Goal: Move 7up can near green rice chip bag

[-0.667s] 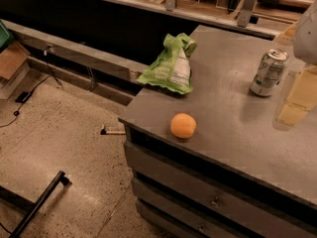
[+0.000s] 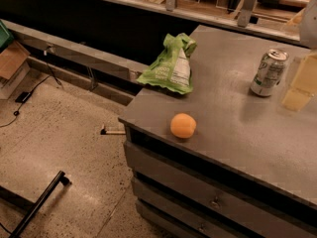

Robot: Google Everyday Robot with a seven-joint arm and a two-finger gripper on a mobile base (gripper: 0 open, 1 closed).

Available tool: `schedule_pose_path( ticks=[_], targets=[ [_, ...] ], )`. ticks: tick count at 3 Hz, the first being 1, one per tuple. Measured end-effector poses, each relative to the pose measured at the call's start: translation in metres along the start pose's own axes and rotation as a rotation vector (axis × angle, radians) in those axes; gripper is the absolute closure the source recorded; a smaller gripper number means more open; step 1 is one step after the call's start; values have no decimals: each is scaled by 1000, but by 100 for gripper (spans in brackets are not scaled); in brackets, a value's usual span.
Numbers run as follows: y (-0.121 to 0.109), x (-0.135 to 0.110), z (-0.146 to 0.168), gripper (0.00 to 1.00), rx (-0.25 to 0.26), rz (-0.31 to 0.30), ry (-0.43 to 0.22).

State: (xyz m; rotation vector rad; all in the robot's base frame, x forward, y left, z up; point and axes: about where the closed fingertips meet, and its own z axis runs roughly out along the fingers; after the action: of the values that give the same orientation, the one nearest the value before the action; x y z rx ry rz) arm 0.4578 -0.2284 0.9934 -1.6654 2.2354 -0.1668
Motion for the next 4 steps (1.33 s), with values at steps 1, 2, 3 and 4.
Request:
schedule_pose_path(
  ticks=[1, 2, 3, 4],
  targets=[
    [-49, 7, -12, 0, 84, 52, 16],
    [-101, 18, -9, 0, 132, 134, 39],
    [-137, 43, 6, 0, 146, 255, 39],
    [-149, 73, 30, 0, 119, 372, 12]
  ],
)
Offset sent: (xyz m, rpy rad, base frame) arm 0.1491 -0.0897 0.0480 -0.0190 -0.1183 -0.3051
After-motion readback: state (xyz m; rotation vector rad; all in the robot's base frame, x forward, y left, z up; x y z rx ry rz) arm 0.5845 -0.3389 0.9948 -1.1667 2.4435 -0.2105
